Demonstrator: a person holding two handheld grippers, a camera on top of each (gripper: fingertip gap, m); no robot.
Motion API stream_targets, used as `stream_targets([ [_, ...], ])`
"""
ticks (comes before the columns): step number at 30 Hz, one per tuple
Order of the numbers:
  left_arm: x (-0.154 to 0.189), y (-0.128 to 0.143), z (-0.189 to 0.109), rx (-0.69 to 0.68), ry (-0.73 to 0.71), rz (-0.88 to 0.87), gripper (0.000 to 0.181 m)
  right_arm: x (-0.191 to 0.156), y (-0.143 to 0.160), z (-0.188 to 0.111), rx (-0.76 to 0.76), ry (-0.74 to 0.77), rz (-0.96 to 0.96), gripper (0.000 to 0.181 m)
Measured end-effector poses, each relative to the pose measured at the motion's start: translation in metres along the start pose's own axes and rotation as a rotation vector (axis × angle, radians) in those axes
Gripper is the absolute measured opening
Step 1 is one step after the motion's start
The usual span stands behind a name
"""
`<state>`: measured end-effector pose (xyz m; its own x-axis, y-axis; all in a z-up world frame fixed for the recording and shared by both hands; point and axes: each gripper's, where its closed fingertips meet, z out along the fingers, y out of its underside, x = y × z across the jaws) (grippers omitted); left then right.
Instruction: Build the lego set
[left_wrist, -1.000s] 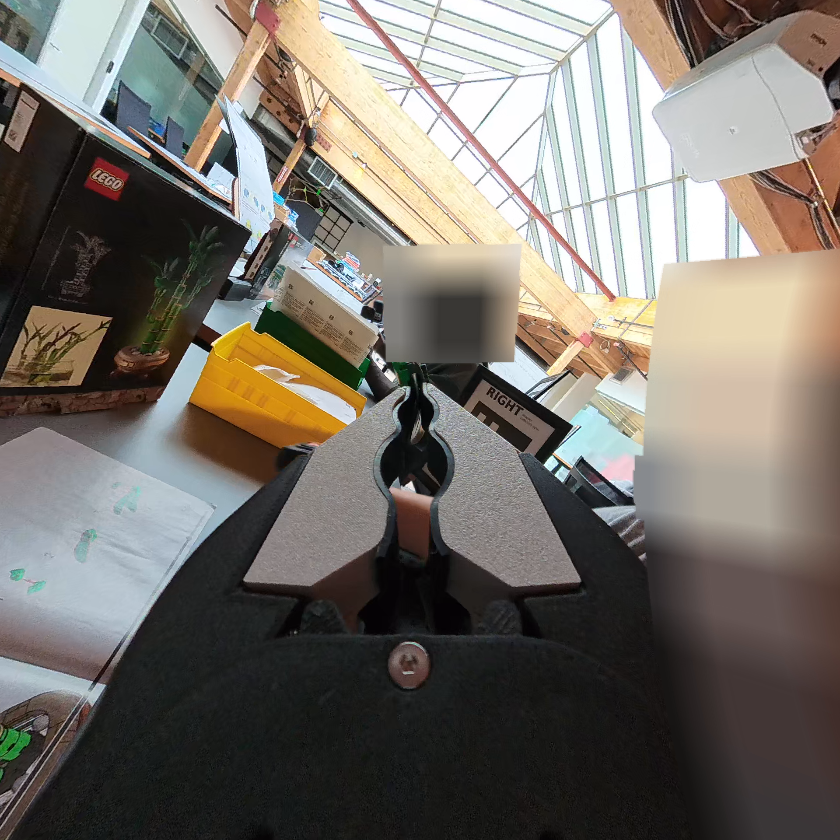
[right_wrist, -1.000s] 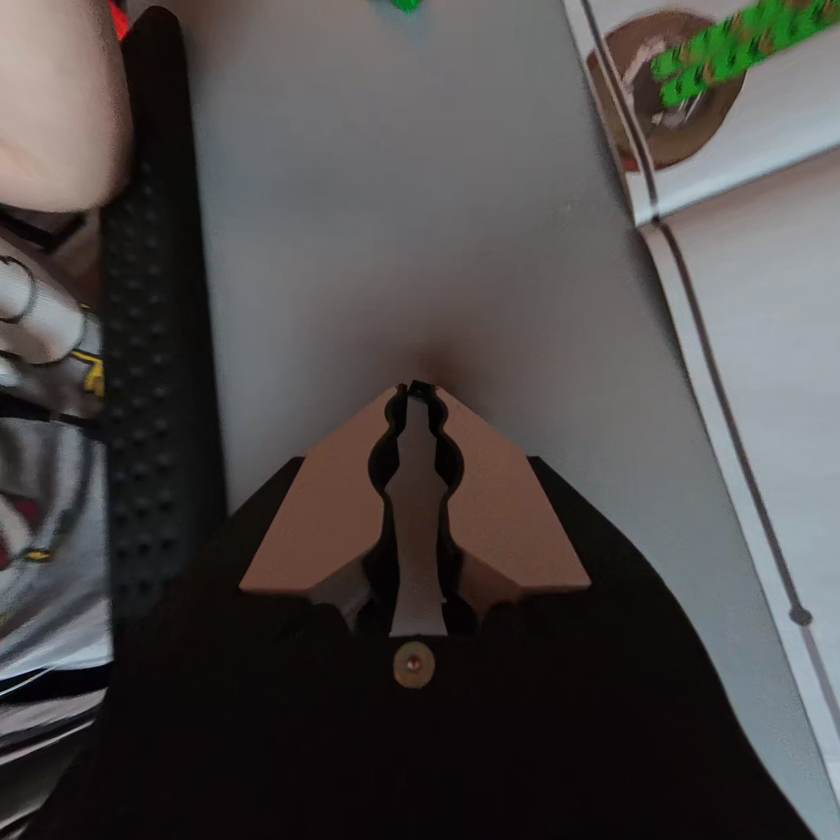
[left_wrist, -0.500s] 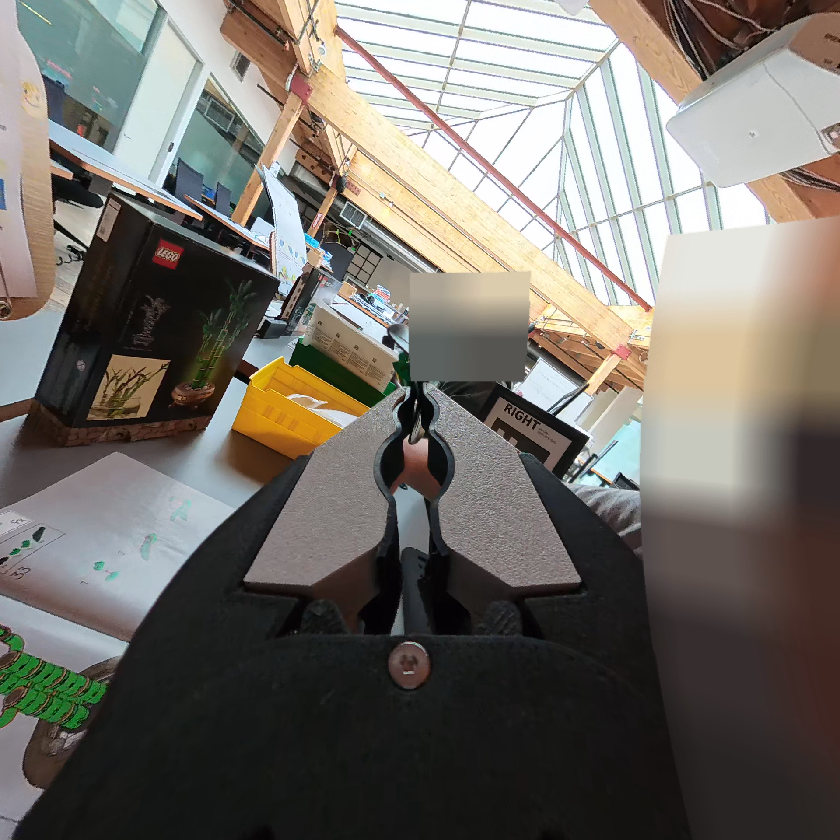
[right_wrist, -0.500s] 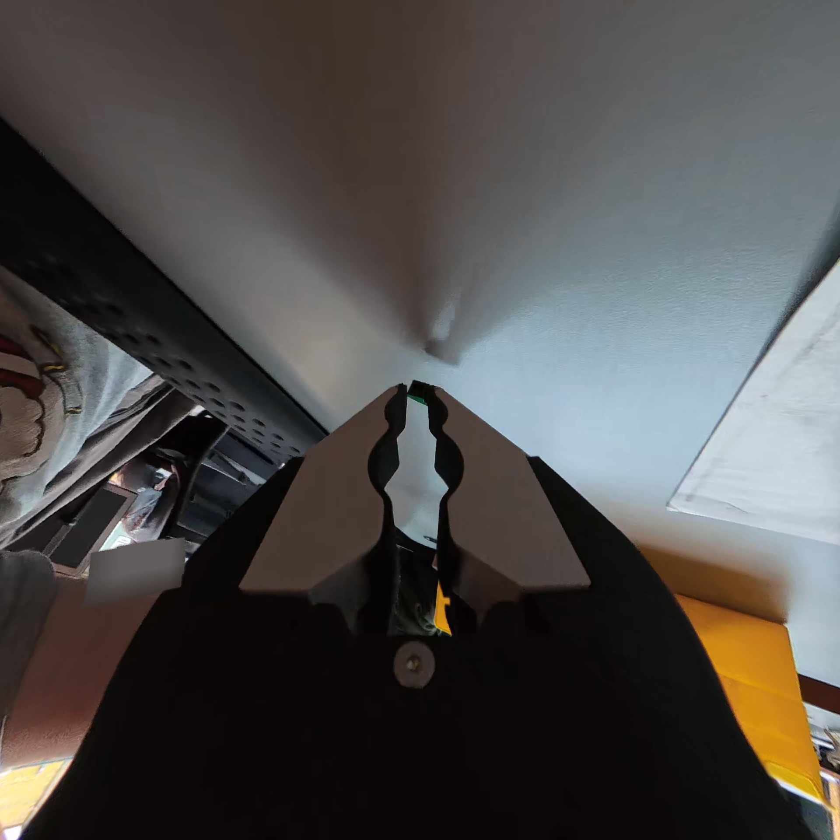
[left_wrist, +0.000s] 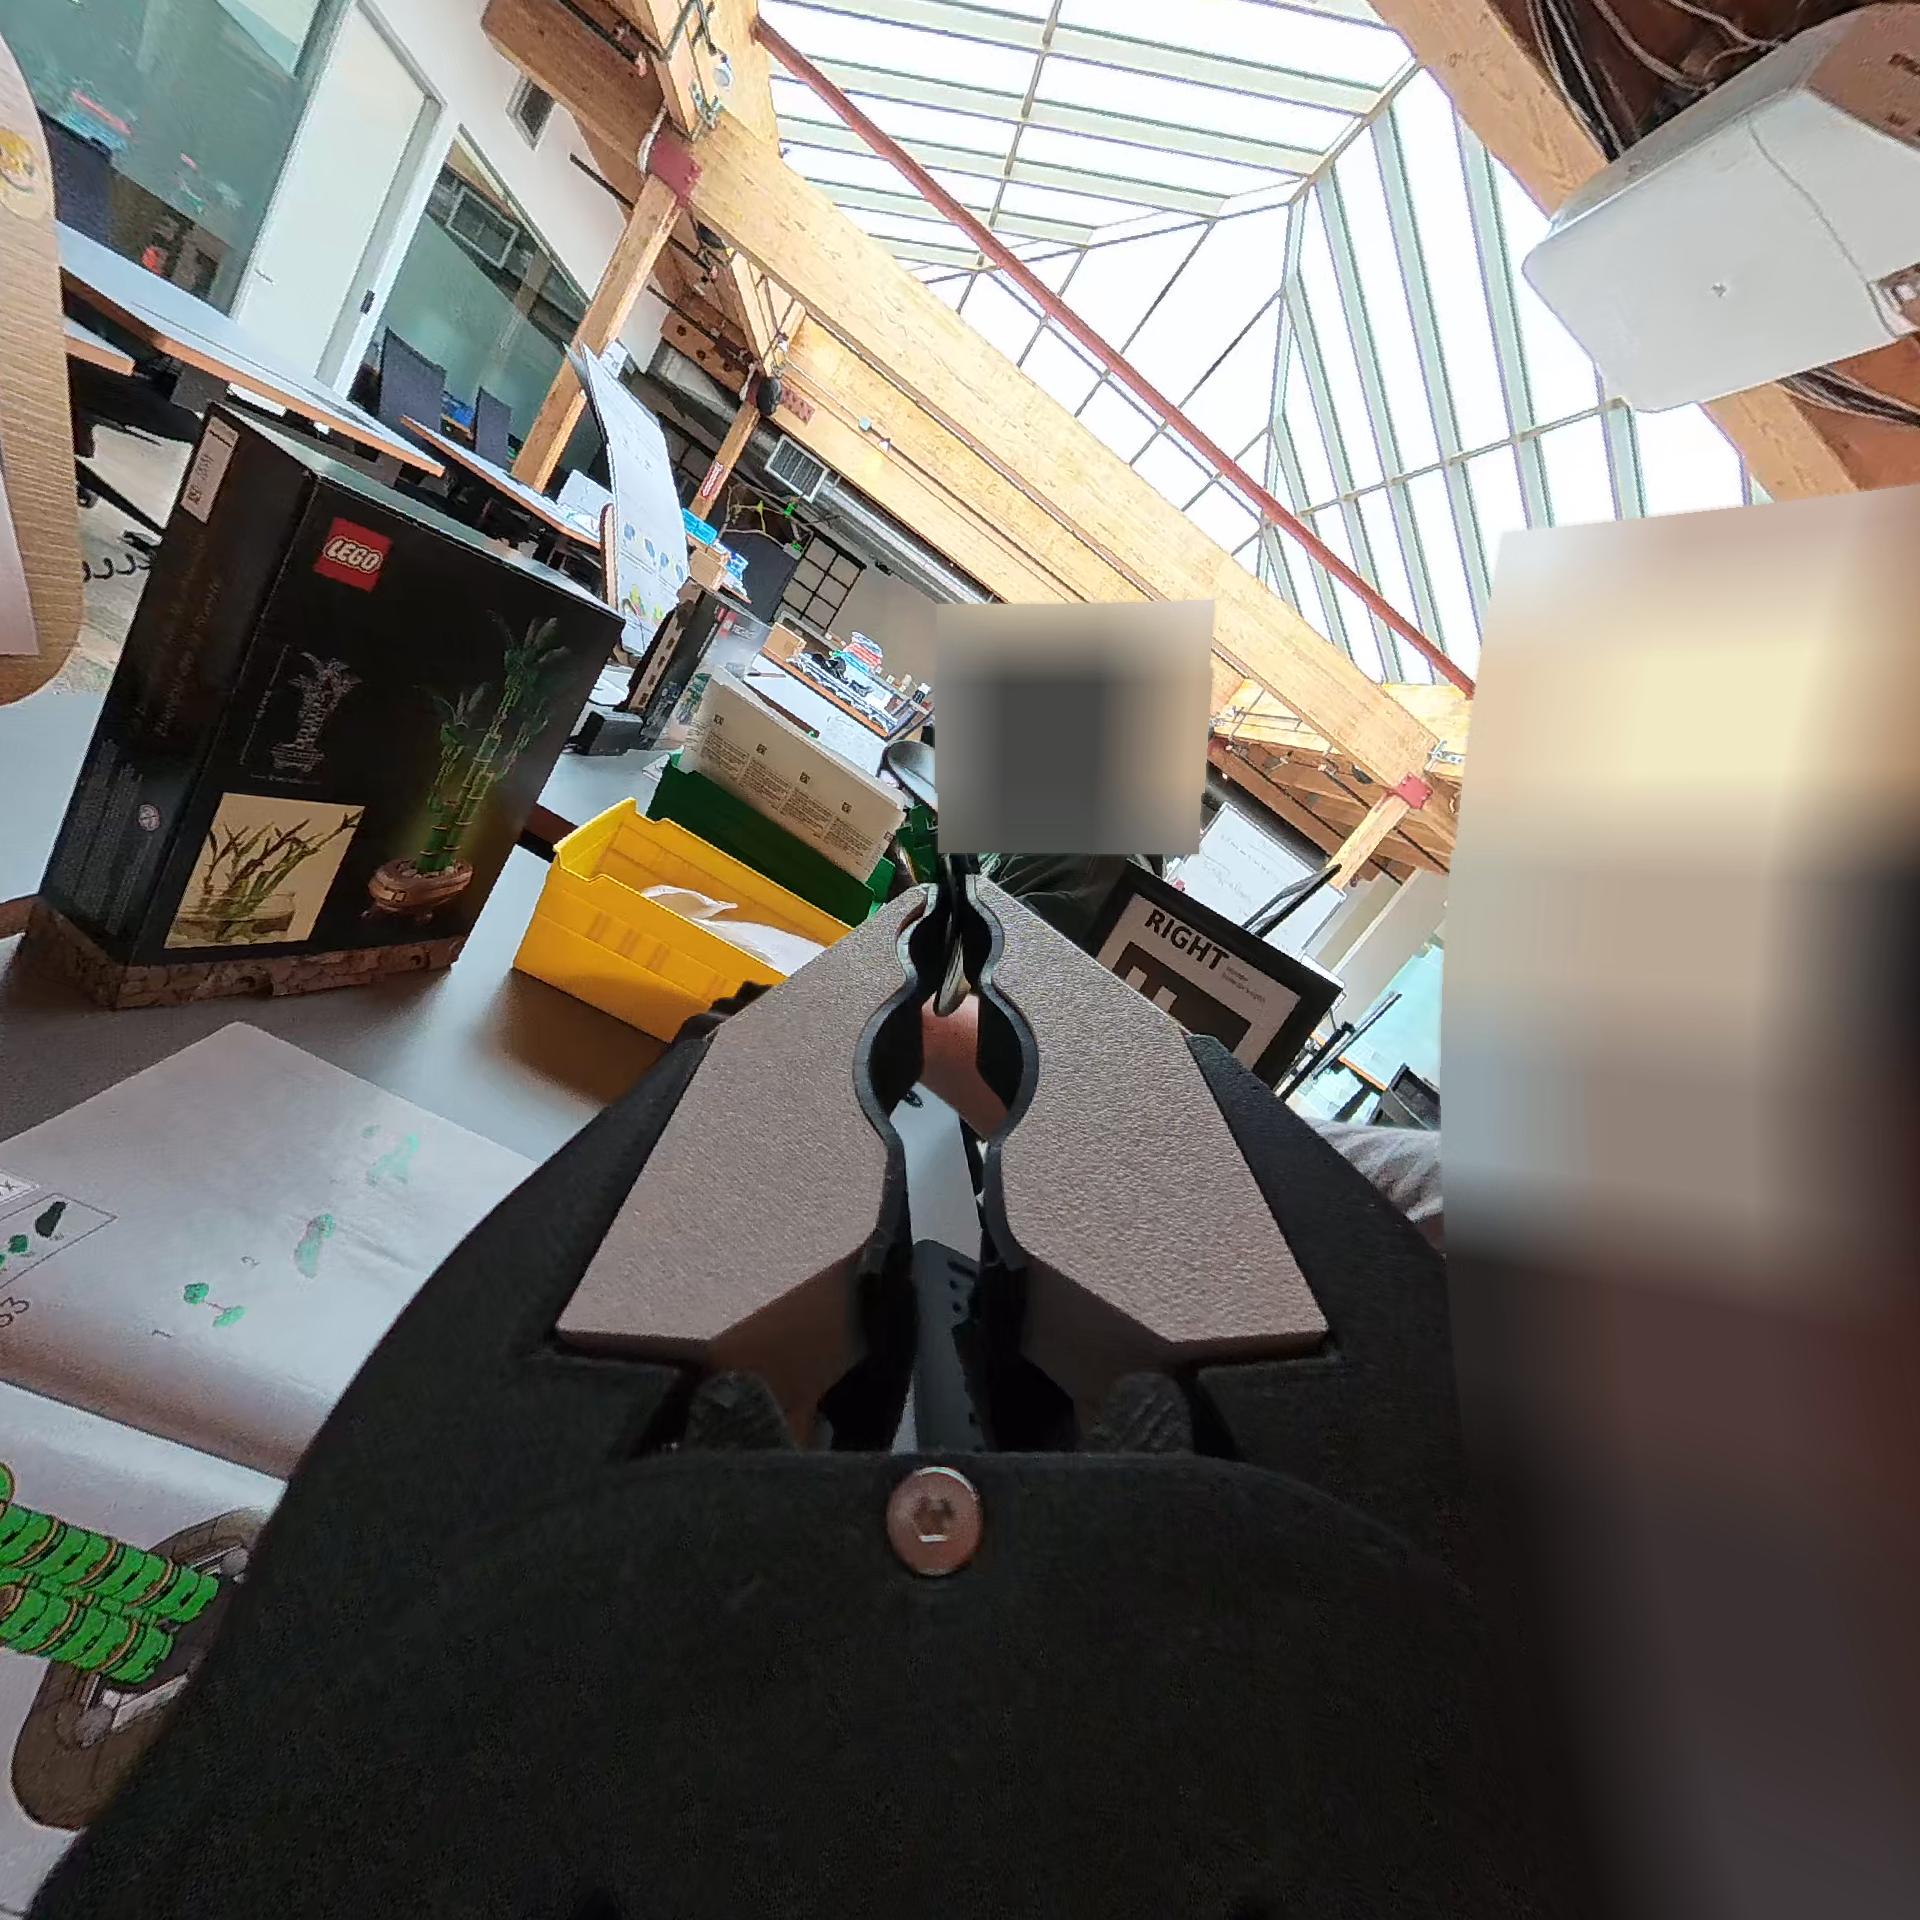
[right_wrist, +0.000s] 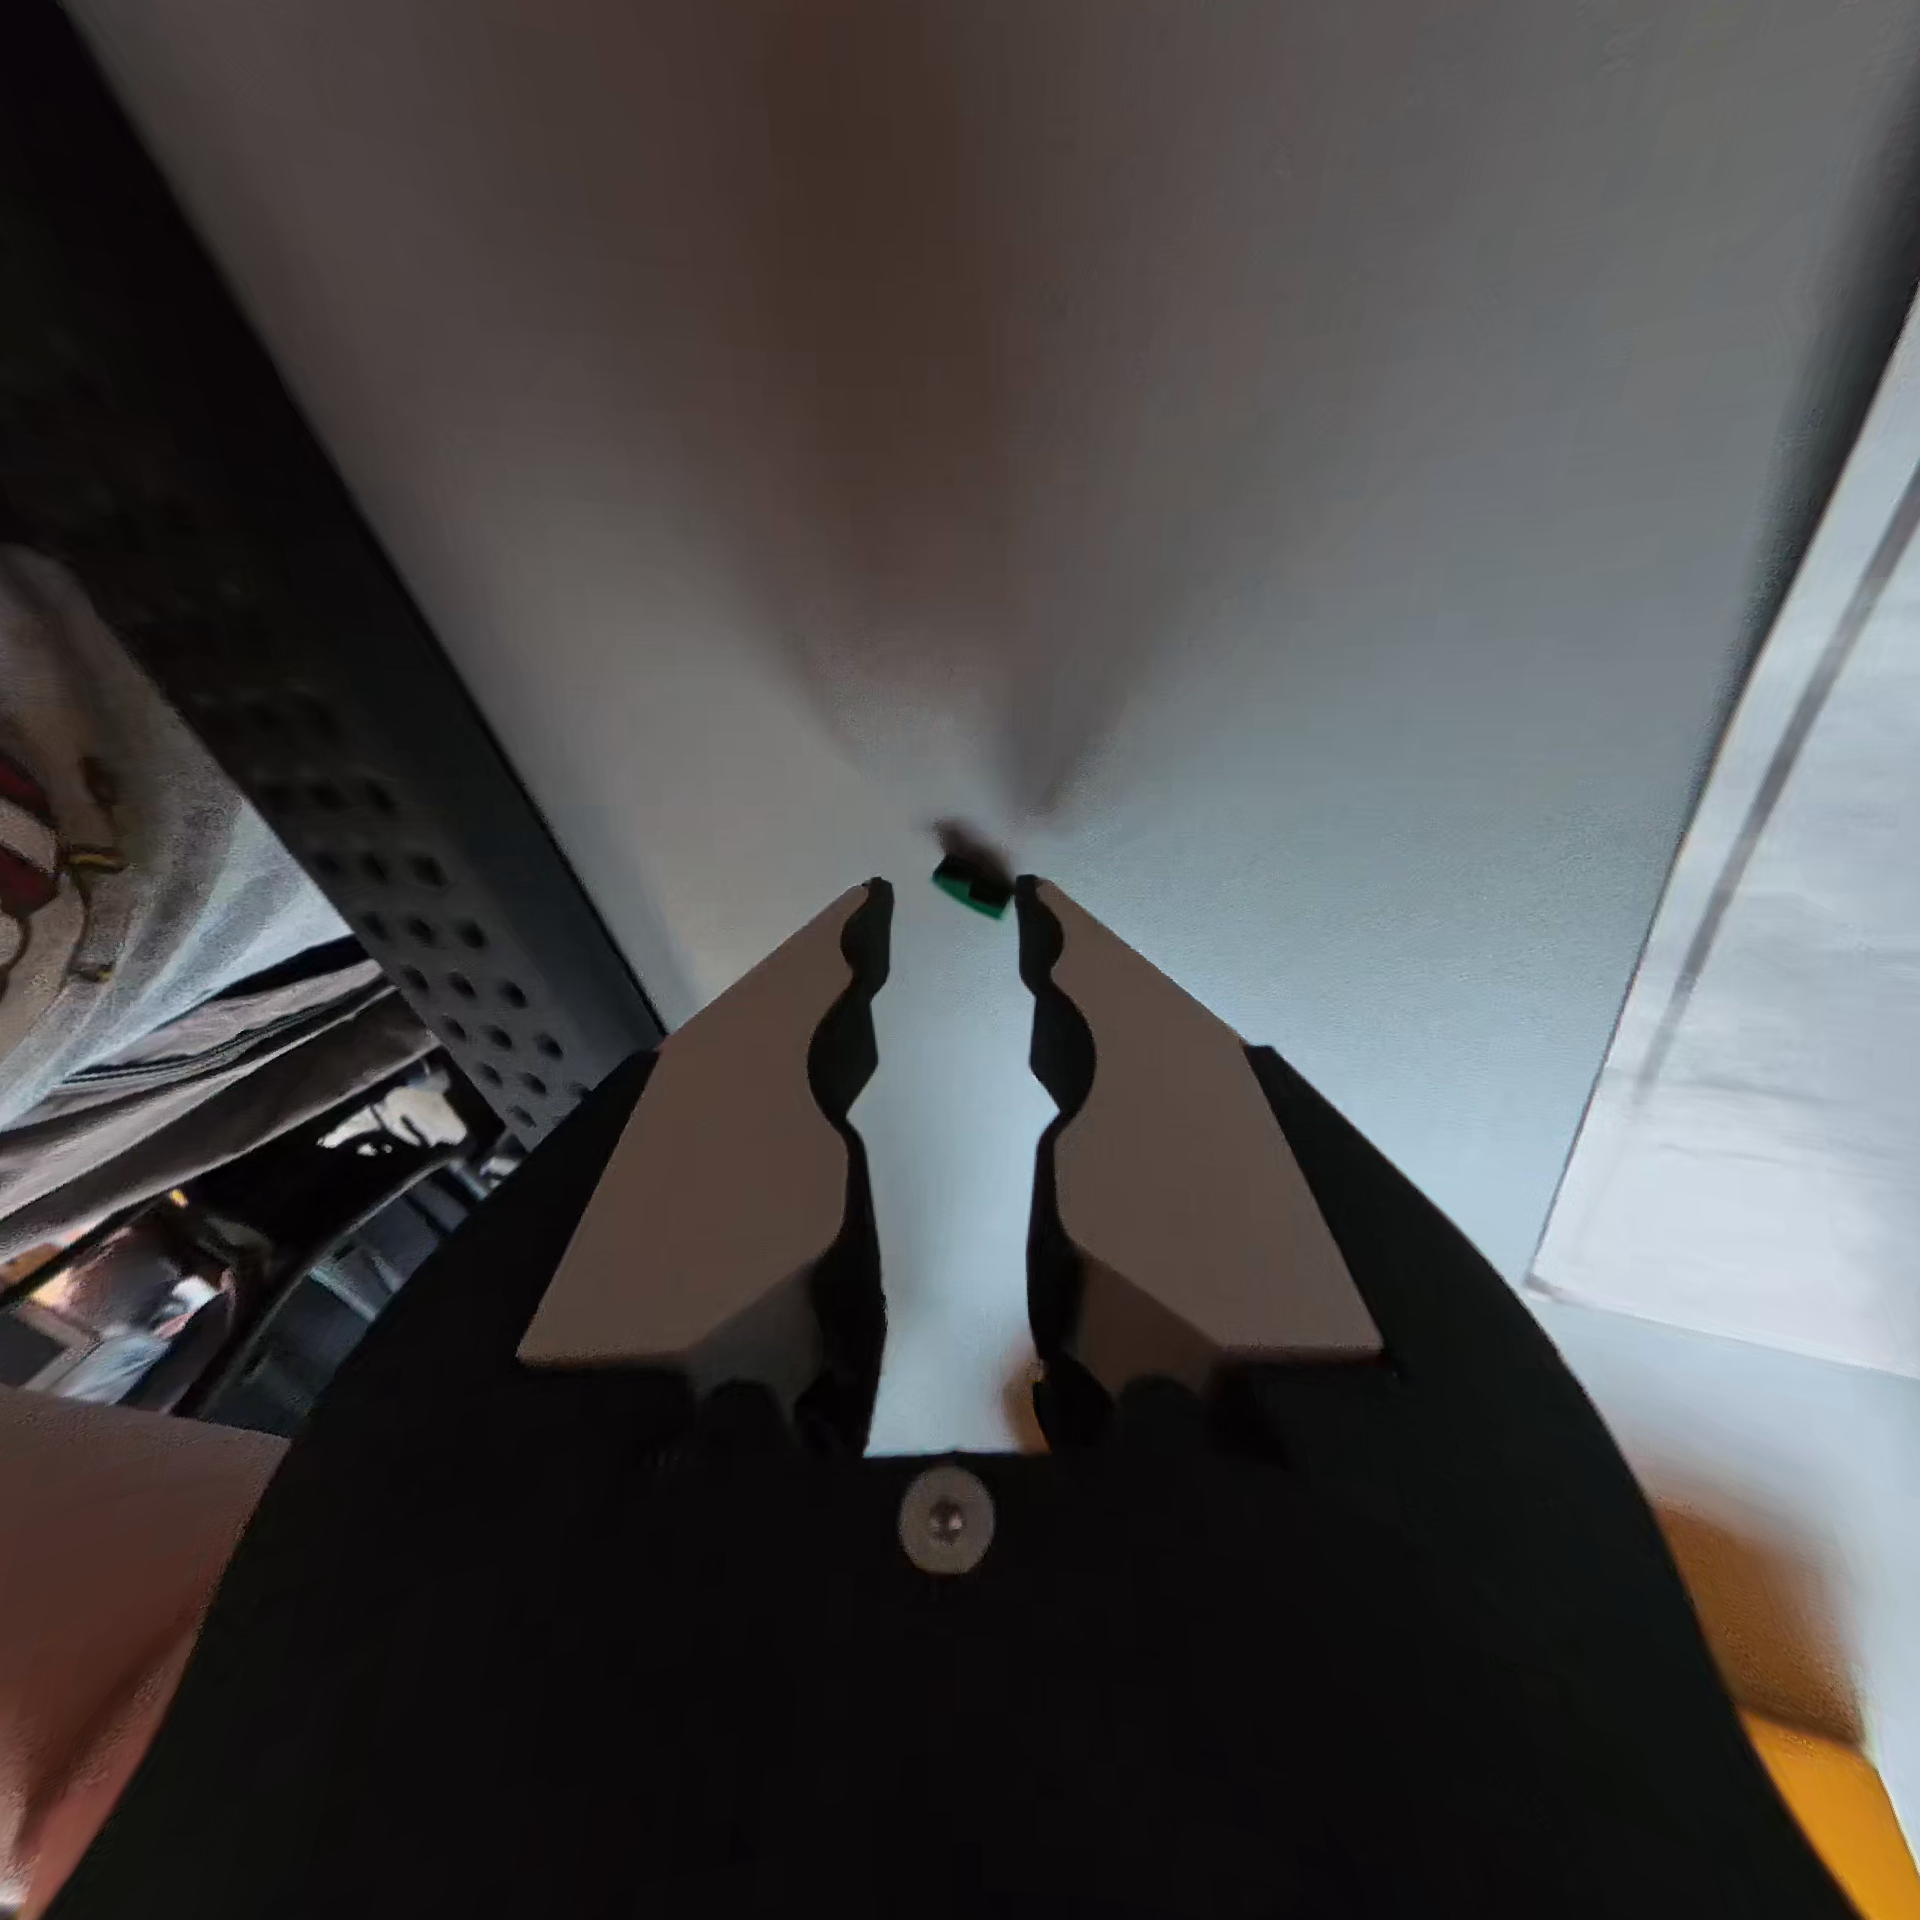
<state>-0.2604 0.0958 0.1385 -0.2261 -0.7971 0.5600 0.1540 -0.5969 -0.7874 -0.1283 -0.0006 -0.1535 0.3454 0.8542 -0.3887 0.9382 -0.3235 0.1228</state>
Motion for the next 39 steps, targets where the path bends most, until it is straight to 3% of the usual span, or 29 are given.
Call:
stream_targets([
  [1,0.0,0.0,0.001,-0.002,0.0,0.0,0.0,-0.002,0.002,-0.003,0.072,0.001,-0.043,0.031],
  [4,-0.001,0.003,0.004,-0.013,-0.002,0.0,0.0,0.007,0.01,-0.01,0.334,0.172,-0.227,0.034],
  [8,-0.002,0.006,0.009,-0.029,-0.004,0.002,0.0,0.017,0.028,-0.014,0.602,0.305,-0.149,0.033],
  [11,-0.006,0.008,0.012,-0.044,-0.017,0.004,0.0,0.011,0.028,-0.009,0.703,0.4,-0.222,0.031],
  [18,-0.014,0.018,0.021,-0.08,-0.037,-0.01,0.0,0.019,0.01,-0.002,0.702,0.43,-0.33,0.026],
  [23,-0.017,0.021,0.023,-0.095,-0.044,-0.012,0.0,0.013,0.003,0.005,0.636,0.35,-0.398,0.02],
  [31,-0.022,0.021,0.021,-0.095,-0.055,-0.023,0.0,0.008,0.002,0.008,0.648,0.301,-0.423,0.007],
  [37,-0.022,0.021,0.021,-0.091,-0.055,-0.025,0.0,0.007,0.006,0.008,0.701,0.268,-0.329,0.002],
  [39,-0.022,0.02,0.021,-0.091,-0.055,-0.023,0.0,-0.002,0.007,0.01,0.73,0.129,-0.246,0.002],
])
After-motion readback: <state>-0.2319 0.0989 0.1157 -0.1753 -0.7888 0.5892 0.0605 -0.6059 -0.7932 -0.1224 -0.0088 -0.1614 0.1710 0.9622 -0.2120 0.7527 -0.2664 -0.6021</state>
